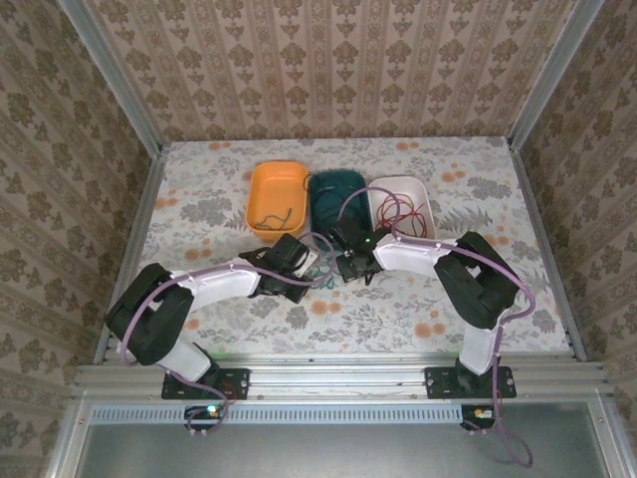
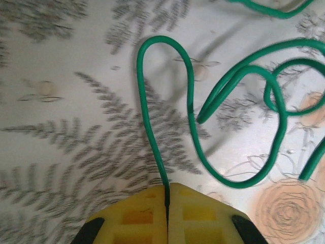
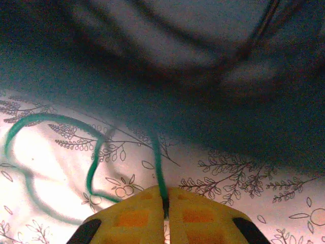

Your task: Untangle the cables

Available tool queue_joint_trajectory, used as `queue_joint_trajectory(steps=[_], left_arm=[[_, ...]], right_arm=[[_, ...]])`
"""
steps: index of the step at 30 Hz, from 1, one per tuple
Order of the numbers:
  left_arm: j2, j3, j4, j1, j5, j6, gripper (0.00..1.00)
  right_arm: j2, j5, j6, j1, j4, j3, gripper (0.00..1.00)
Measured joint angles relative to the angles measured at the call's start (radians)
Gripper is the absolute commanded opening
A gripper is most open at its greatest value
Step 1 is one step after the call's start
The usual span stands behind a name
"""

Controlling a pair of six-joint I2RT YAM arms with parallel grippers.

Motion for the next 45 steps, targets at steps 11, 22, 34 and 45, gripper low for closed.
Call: queue_joint_trajectory(steps=[11, 22, 34, 45], left_arm=[[-0.346, -0.146, 0.105, 0.087, -0.138, -0.035, 0.0], [-0.433, -0.172, 0.183, 0.093, -0.056, -0.034, 0.0], [-0.346, -0.139, 0.21, 0.026, -0.012, -0.006, 0.0], [-0.338, -0.113, 0.21, 0.011, -0.008, 0.008, 0.0]], right_arm=[[-0.169, 0.019, 0.031, -0.006, 0.017, -0.205, 0.03], [-0.433, -0.079, 0.023, -0.007, 0.068, -0.312, 0.53], [-0.497, -0.374, -0.027, -0.007, 0.154, -0.071, 0.43], [-0.333, -0.417, -0.032, -0.007, 0.122, -0.022, 0.23]])
